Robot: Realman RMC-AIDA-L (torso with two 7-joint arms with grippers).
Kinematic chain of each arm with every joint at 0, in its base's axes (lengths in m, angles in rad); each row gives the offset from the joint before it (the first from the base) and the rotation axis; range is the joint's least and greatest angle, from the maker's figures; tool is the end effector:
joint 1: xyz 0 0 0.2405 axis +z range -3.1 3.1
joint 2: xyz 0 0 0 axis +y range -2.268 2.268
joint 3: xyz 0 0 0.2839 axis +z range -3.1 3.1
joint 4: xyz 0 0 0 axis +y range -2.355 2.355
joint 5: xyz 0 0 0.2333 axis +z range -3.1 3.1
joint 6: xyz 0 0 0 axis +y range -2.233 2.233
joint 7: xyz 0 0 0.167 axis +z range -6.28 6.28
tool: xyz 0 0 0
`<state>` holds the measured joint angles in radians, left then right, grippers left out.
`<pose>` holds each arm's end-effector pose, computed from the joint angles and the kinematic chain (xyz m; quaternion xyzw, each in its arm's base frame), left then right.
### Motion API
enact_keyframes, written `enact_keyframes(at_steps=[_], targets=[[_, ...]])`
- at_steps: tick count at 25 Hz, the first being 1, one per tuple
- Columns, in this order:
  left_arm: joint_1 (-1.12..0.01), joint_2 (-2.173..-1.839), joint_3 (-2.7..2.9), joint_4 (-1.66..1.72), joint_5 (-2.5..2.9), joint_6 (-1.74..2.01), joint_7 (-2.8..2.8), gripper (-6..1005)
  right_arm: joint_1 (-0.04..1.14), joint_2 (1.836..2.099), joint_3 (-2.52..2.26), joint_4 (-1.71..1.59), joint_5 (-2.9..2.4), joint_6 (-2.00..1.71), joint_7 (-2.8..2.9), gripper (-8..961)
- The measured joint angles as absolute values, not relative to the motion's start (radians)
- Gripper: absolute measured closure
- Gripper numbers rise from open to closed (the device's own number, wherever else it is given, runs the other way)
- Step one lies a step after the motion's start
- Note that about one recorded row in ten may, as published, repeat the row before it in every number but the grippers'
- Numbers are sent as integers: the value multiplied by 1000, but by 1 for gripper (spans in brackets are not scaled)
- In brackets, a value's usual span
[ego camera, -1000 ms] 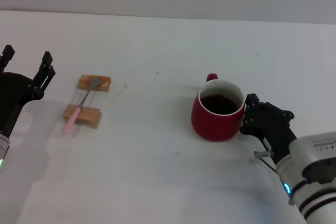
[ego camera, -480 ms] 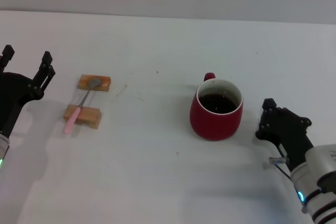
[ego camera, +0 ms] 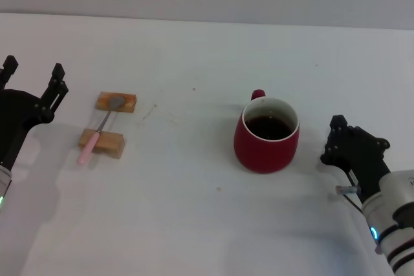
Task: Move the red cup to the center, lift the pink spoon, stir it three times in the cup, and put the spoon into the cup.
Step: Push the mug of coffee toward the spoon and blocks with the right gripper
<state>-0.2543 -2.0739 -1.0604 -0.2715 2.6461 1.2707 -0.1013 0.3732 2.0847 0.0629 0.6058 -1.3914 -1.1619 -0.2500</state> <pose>-0.3668 0.3239 -0.0419 -0.7051 -0.1837 -0.3135 0.6089 0.3210 0.2973 -0.1484 -0.7131 0.3314 0.2638 0.5586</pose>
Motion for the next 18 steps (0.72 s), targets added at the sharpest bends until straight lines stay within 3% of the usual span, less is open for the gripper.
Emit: enact_keyframes(at_steps=[18], targets=[[-263, -2074, -1062, -274, 2646, 1276, -101, 243, 436, 2091, 67, 622, -1419, -1092, -250, 954]])
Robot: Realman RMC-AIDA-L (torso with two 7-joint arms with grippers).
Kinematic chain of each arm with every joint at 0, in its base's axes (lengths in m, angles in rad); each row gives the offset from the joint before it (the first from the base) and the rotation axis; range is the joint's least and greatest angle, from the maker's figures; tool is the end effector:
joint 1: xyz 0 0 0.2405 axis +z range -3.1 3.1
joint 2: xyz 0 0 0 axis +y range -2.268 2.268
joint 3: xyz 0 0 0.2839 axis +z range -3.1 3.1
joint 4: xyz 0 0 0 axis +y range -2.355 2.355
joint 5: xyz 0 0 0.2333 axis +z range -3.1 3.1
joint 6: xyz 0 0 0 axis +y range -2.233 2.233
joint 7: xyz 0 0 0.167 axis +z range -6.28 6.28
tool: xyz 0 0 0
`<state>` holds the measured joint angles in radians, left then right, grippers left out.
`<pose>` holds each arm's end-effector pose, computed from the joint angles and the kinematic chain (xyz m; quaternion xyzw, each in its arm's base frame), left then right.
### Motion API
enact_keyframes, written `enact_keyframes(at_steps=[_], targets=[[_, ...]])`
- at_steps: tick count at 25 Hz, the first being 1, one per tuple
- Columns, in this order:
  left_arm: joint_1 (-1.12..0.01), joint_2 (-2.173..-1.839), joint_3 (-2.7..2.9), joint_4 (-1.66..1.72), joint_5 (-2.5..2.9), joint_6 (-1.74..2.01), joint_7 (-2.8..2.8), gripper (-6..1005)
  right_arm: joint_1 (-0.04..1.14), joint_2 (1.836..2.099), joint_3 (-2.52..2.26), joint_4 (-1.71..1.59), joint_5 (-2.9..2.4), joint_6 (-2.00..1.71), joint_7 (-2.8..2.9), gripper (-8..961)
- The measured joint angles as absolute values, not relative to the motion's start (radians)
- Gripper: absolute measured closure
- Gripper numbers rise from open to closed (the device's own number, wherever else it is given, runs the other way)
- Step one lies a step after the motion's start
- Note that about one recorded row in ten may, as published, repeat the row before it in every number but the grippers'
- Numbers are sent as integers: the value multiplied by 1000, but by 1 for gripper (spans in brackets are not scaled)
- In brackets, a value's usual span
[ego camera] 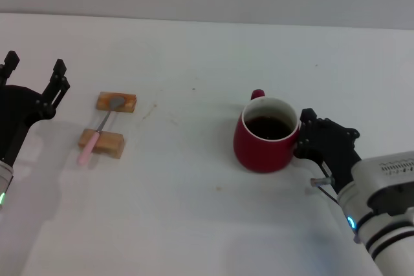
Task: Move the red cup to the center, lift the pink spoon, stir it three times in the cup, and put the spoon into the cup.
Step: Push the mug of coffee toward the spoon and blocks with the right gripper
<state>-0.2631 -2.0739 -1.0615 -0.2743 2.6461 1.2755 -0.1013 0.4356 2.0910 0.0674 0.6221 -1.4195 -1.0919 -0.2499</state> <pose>-0.3627 0.3274 -0.0412 -0.7046 -0.1788 -0.3192 0.6080 0.2969 0.3115 -0.1647 -0.7429 0.3226 0.2689 0.5213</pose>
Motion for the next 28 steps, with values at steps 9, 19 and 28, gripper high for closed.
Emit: enact_keyframes(at_steps=[9, 19, 28], targets=[[-263, -2074, -1062, -275, 2646, 1276, -101, 246, 477, 2091, 85, 628, -1420, -1040, -250, 953], [-265, -2074, -1061, -275, 2646, 1276, -101, 249, 502, 2091, 94, 654, -1438, -1009, -249, 954], [-265, -2074, -1061, -275, 2646, 1276, -101, 251, 520, 2092, 107, 662, -1460, -988, -249, 953]])
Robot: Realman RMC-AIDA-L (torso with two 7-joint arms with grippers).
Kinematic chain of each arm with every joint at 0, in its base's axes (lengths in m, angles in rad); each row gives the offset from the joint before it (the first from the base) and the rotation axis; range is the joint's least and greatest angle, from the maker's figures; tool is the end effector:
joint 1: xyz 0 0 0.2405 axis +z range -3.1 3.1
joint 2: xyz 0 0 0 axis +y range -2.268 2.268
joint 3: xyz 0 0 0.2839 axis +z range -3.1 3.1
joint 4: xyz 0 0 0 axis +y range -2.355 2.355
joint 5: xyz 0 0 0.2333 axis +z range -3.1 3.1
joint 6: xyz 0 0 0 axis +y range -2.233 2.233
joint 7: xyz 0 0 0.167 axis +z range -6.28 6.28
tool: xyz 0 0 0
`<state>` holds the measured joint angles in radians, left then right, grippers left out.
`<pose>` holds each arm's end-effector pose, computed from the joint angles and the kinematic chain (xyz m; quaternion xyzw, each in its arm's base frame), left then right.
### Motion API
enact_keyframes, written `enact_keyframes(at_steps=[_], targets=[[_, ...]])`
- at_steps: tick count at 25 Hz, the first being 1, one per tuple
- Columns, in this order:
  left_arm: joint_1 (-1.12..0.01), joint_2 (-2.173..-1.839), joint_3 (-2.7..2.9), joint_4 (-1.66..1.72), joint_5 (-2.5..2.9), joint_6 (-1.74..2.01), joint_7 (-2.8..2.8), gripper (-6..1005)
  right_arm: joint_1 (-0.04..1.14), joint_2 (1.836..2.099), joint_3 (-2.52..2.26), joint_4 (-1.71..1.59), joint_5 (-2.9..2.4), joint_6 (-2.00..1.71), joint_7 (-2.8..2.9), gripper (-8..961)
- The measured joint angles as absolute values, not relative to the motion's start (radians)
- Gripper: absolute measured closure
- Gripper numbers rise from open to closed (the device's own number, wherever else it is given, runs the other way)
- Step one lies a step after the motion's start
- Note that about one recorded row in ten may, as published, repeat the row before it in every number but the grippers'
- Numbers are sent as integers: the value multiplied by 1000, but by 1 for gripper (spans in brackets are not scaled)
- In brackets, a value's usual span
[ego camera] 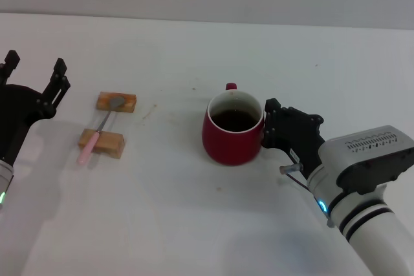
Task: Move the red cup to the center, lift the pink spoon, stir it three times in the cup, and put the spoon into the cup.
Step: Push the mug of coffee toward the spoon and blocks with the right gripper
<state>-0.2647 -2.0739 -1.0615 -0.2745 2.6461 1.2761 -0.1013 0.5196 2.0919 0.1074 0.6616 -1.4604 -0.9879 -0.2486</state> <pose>-0.3620 0.3280 -0.0411 -0.7047 -0.1781 -0.3200 0.6078 0.2614 0.3314 -0.1822 -0.7736 0.3157 0.2775 0.4742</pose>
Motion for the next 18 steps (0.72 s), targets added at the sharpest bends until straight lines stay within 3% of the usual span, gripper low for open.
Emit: enact_keyframes(at_steps=[11, 18], targets=[[-259, -2074, -1061, -275, 2646, 1276, -101, 254, 524, 2092, 121, 658, -1461, -983, -248, 953], [-255, -2074, -1062, -275, 2646, 1276, -101, 257, 427, 2086, 145, 632, -1461, -1111, -248, 953]])
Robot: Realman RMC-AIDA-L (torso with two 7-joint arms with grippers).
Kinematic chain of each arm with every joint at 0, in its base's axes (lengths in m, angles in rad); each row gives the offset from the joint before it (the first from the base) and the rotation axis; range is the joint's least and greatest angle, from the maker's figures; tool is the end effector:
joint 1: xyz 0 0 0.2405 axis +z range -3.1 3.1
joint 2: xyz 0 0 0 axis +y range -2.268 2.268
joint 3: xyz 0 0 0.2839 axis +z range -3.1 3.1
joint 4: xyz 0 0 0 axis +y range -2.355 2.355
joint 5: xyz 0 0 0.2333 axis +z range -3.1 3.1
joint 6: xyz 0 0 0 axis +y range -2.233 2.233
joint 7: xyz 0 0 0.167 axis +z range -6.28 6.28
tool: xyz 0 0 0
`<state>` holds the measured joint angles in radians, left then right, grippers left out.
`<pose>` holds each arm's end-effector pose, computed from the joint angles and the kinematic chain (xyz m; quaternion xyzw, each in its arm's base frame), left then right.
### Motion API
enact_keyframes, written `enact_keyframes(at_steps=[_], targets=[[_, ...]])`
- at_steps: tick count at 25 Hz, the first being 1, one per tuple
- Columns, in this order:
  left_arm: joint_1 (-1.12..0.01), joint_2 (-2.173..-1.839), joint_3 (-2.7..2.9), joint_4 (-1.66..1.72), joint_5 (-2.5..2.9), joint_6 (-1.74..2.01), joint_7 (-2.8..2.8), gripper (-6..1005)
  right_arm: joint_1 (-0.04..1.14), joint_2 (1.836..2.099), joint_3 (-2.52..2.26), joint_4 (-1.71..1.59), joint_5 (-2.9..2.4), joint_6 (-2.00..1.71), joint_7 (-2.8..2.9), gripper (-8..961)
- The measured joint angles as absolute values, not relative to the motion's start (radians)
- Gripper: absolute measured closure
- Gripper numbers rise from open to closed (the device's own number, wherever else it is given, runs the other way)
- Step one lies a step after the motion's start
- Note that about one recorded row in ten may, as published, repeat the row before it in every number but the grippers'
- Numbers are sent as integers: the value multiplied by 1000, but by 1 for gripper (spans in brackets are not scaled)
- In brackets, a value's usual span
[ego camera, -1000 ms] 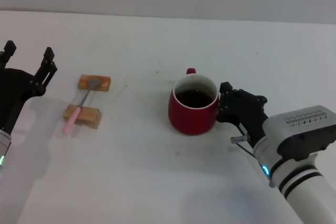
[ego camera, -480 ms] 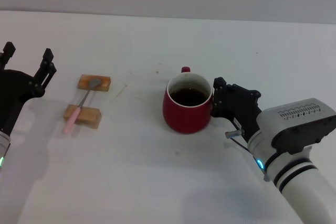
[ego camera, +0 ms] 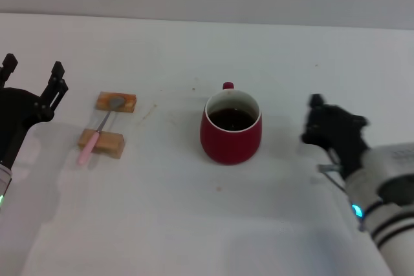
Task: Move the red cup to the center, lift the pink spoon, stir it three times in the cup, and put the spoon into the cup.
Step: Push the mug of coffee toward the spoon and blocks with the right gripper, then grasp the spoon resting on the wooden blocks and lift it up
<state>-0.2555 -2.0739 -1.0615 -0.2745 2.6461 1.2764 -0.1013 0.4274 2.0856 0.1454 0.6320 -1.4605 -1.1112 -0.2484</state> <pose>-0.3650 0.3247 -0.0411 -0.7038 -0.1812 -0.3173 0.6092 0.2930 0.3220 -0.1524 -0.7220 0.3218 0.2889 0.5401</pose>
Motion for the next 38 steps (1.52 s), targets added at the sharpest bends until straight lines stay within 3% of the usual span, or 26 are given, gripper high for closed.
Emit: enact_keyframes(at_steps=[16, 25, 38], targets=[[-180, -2074, -950, -284, 2648, 1276, -110, 261, 212, 2083, 198, 576, -1451, -1357, -238, 954], [-114, -2072, -826, -299, 2648, 1273, -136, 264, 203, 2082, 200, 552, -1451, -1359, -183, 954], [-110, -2074, -761, -286, 2650, 1223, -158, 268, 211, 2082, 191, 551, -1457, -1354, -182, 954]])
